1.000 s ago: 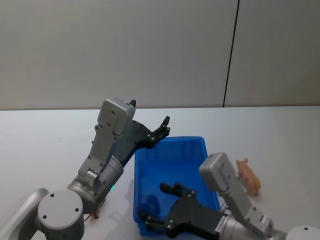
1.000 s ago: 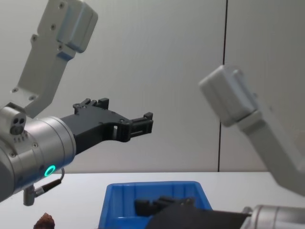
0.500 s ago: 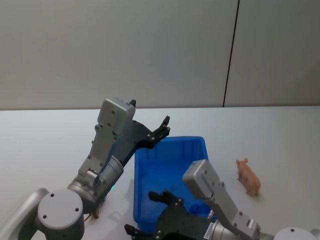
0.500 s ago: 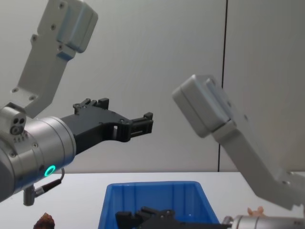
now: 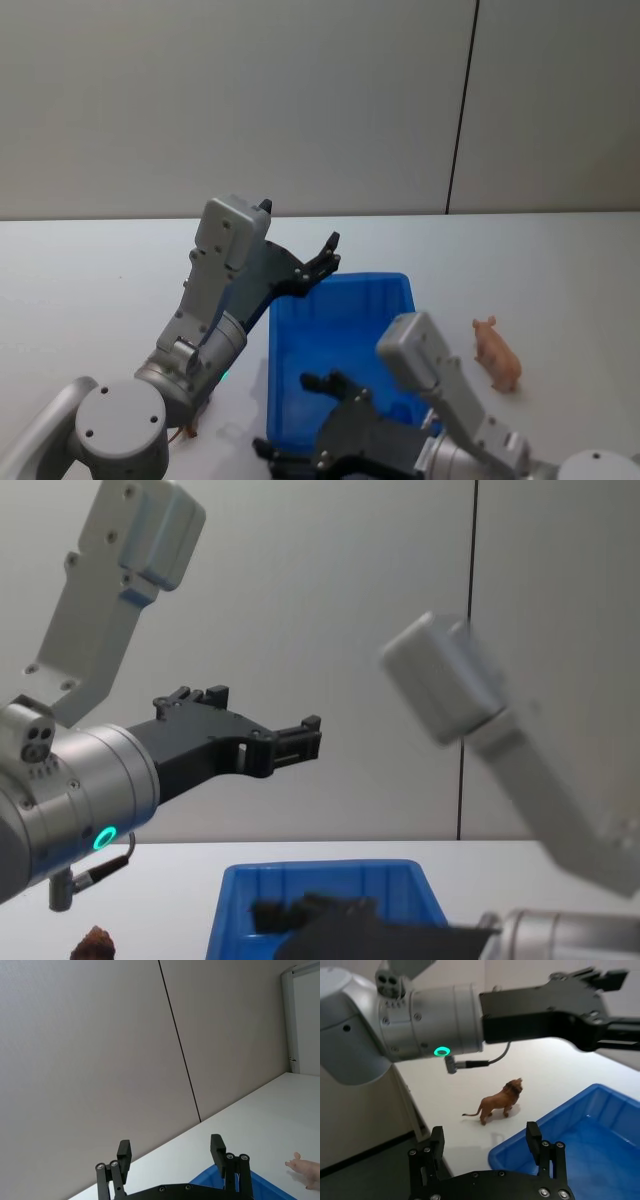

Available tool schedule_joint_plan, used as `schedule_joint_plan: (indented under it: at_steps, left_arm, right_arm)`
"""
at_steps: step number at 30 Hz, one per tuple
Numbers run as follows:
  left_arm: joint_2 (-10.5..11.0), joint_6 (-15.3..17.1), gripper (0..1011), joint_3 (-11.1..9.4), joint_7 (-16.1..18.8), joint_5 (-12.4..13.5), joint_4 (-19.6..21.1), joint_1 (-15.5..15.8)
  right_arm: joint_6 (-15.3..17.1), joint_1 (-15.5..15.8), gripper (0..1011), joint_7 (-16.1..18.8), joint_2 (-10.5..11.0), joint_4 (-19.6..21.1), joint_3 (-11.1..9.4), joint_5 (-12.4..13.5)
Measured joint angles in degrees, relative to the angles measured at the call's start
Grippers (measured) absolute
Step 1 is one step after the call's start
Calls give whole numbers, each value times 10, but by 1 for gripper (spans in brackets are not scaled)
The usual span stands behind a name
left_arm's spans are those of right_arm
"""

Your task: Pick up the two dolls from the table and place them into the box.

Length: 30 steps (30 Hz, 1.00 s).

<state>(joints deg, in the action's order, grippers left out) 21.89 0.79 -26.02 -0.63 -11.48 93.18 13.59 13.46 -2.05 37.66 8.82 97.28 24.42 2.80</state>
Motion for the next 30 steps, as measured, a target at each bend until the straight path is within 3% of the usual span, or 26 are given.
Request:
schedule_joint_plan:
  at_steps: [15,30]
  left_arm:
    - [0,0,1003,0,0,0,0,0]
    - [0,0,1003,0,0,0,0,0]
  right_arm:
    - [-41,19,1001,-63,54,50,-51,70]
    - [-51,60,1001,-162,116,101,-100,107]
